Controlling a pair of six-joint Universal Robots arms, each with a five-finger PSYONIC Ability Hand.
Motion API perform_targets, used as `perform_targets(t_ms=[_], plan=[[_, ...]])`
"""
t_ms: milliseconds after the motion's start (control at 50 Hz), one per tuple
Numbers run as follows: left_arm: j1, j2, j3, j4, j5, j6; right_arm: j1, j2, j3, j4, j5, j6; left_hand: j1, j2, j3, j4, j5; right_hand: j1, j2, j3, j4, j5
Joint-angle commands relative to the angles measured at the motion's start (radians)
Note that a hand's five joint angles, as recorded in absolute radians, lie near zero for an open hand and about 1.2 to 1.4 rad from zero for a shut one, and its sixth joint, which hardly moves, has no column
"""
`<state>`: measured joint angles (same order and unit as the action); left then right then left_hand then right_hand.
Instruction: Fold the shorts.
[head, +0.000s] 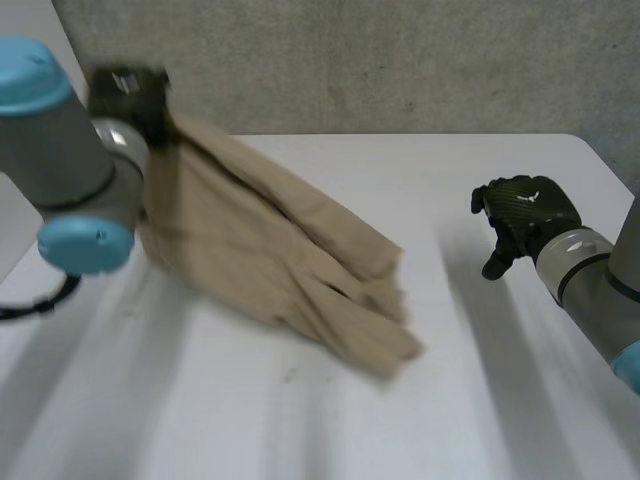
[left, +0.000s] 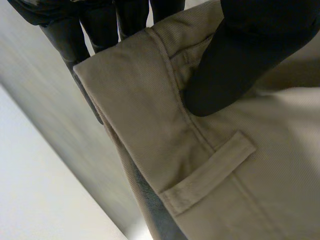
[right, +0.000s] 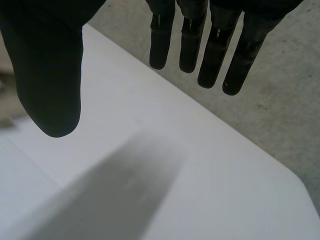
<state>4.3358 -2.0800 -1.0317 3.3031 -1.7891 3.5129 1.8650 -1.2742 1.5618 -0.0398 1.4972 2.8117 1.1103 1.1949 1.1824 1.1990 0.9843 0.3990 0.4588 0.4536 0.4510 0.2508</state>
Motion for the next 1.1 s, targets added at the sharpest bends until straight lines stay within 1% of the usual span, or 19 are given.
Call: perform_targets(t_ms=[20,100,120,180,240,360,380,400,440,460,540,600,680,780,880,900,960,1060,1100], plan=[[-0.109,0.073,0.077,0.24,-0.003,0.063,-0.006,-0.031,-0.009,0.001,0.0,0.0,0.286,0.201,0.214,0.197,0.237,0.071,0.011,0.016,0.019,0.044],[-0.22,0.075,0.108,0.26,0.049,0.061,-0.006,-0.057,-0.014,0.001,0.0,0.005,0.286,0.201,0.214,0.197,0.237,0.062,0.002,0.007,0.01,0.035],[-0.263,0.067,0.114,0.26,0.083,0.057,-0.006,-0.072,-0.017,0.001,0.002,0.008,0.286,0.201,0.214,0.197,0.237,0.056,-0.004,0.001,0.004,0.03],[-0.323,0.046,0.107,0.262,0.141,0.041,-0.006,-0.105,-0.02,0.001,0.002,0.012,0.286,0.201,0.214,0.197,0.237,0.038,-0.021,-0.016,-0.014,0.012],[-0.404,-0.044,0.085,0.259,0.255,0.009,-0.012,-0.135,-0.026,0.001,0.006,0.015,0.286,0.201,0.214,0.197,0.237,0.018,-0.042,-0.037,-0.034,-0.008],[-0.488,-0.144,-0.004,0.25,0.373,-0.034,-0.07,-0.171,-0.046,0.001,0.008,0.011,0.286,0.201,0.214,0.197,0.237,0.0,-0.06,-0.054,-0.052,-0.026],[-0.504,-0.166,-0.036,0.25,0.408,-0.041,-0.096,-0.181,-0.055,0.001,0.006,0.015,0.028,-0.057,-0.044,-0.061,-0.021,0.0,-0.06,-0.054,-0.052,-0.026],[-0.508,-0.173,-0.048,0.25,0.424,-0.043,-0.108,-0.186,-0.06,0.001,0.005,0.015,-0.158,-0.243,-0.23,-0.247,-0.207,0.0,-0.06,-0.054,-0.052,-0.026],[-0.512,-0.187,-0.08,0.248,0.46,-0.043,-0.13,-0.194,-0.068,0.001,0.002,0.017,-0.68,-0.764,-0.752,-0.769,-0.728,0.0,-0.06,-0.054,-0.052,-0.026],[-0.513,-0.195,-0.103,0.248,0.485,-0.043,-0.148,-0.197,-0.077,0.001,0.002,0.017,-0.851,-0.936,-0.923,-0.94,-0.9,0.0,-0.06,-0.054,-0.052,-0.026],[-0.507,-0.187,-0.136,0.25,0.519,-0.043,-0.173,-0.198,-0.092,0.003,0.0,0.015,-0.862,-0.946,-0.934,-0.95,-0.91,-0.003,-0.063,-0.057,-0.055,-0.029],[-0.496,-0.184,-0.137,0.25,0.514,-0.045,-0.171,-0.198,-0.095,0.005,-0.003,0.011,-0.862,-0.946,-0.934,-0.95,-0.91,-0.003,-0.063,-0.057,-0.055,-0.029],[-0.437,-0.115,-0.154,0.239,0.508,-0.046,-0.168,-0.198,-0.094,0.012,-0.005,0.008,-0.859,-0.943,-0.931,-0.947,-0.907,0.0,-0.06,-0.054,-0.052,-0.026],[-0.384,-0.005,-0.214,0.202,0.456,-0.052,-0.167,-0.198,-0.086,0.035,-0.028,-0.011,-0.853,-0.937,-0.925,-0.942,-0.901,0.009,-0.051,-0.046,-0.043,-0.017],[-0.341,0.104,-0.316,0.127,0.366,-0.095,-0.162,-0.214,-0.069,0.145,-0.138,-0.093,-0.844,-0.929,-0.916,-0.933,-0.893,0.018,-0.042,-0.037,-0.034,-0.009],[-0.335,0.119,-0.339,0.11,0.35,-0.106,-0.164,-0.232,-0.057,0.19,-0.179,-0.122,-0.841,-0.926,-0.913,-0.93,-0.89,0.021,-0.039,-0.034,-0.031,-0.006],[-0.315,0.182,-0.421,0.037,0.294,-0.163,-0.173,-0.252,-0.019,0.259,-0.239,-0.171,-0.826,-0.911,-0.898,-0.915,-0.875,0.024,-0.036,-0.031,-0.028,-0.003],[-0.317,0.247,-0.542,-0.107,0.212,-0.245,-0.173,-0.254,0.073,0.279,-0.298,-0.248,-0.762,-0.847,-0.834,-0.851,-0.811,0.041,-0.019,-0.013,-0.011,0.015],[-0.32,0.261,-0.568,-0.135,0.191,-0.259,-0.175,-0.252,0.107,0.276,-0.316,-0.283,-0.741,-0.826,-0.813,-0.83,-0.79,0.044,-0.016,-0.01,-0.008,0.018]])
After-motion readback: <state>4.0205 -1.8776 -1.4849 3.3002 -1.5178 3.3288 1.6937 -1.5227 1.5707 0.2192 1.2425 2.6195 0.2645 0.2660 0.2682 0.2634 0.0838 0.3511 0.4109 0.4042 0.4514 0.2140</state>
